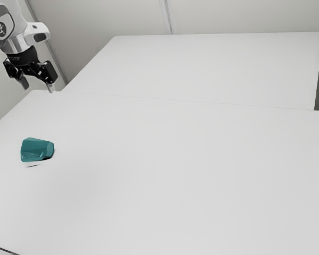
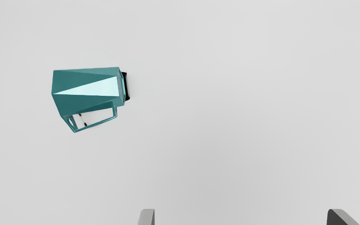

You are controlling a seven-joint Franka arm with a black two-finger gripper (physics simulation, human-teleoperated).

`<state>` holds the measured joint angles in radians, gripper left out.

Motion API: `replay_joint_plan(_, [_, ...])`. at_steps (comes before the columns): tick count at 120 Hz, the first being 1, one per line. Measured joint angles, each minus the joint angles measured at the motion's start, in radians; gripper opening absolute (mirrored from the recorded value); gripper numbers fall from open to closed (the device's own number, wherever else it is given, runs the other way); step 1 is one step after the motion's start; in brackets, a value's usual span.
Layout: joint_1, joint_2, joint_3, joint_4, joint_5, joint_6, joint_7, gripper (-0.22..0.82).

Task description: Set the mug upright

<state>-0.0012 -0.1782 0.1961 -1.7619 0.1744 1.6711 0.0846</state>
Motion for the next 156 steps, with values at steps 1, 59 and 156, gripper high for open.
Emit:
replay_joint_plan(1, [0.000,0.000,0.000,0.000,0.000,0.001,0.002,0.60])
replay_joint_plan(59, [0.224,0.064,0.061,-0.007,-0.100,0.034,0.074,0.60])
replay_joint_plan(156, [0.667,0.677,0.109,0.254,-0.742,-0.085,0.523,0.60])
